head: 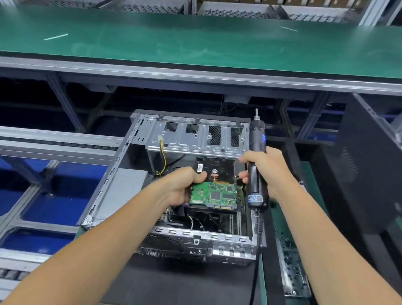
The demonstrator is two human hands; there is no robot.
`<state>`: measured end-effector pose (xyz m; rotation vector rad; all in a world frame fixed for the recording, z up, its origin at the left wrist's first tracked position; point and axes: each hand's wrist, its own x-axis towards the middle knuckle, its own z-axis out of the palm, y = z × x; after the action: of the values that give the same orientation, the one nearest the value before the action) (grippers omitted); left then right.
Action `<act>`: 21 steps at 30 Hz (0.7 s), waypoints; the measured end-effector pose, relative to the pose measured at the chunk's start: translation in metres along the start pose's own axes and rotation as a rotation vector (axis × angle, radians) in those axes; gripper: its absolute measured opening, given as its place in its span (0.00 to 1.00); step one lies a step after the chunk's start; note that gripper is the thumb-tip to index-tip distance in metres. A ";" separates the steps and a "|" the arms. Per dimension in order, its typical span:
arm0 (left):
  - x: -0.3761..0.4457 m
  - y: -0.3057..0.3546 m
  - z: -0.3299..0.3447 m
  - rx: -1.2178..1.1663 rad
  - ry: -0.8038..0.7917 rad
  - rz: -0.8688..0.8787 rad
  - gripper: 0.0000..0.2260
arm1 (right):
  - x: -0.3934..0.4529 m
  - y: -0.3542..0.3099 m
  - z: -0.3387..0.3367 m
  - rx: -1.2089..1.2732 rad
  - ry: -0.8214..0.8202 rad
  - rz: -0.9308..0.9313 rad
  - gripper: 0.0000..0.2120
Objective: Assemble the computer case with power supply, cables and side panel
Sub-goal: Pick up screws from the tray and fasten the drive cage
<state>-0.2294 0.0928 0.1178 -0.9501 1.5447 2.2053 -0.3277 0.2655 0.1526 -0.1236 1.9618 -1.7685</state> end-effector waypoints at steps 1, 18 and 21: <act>0.001 0.000 0.000 0.003 0.009 0.001 0.07 | 0.001 -0.001 -0.002 -0.014 -0.015 0.004 0.06; 0.039 -0.009 0.028 0.061 0.117 0.058 0.05 | 0.033 0.028 -0.054 -0.013 -0.110 0.193 0.09; 0.046 -0.011 0.028 0.085 0.185 0.102 0.08 | 0.034 0.029 -0.051 -0.015 -0.155 0.193 0.09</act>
<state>-0.2667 0.1165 0.0858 -1.0988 1.7907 2.1508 -0.3706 0.3031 0.1169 -0.0716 1.8122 -1.5727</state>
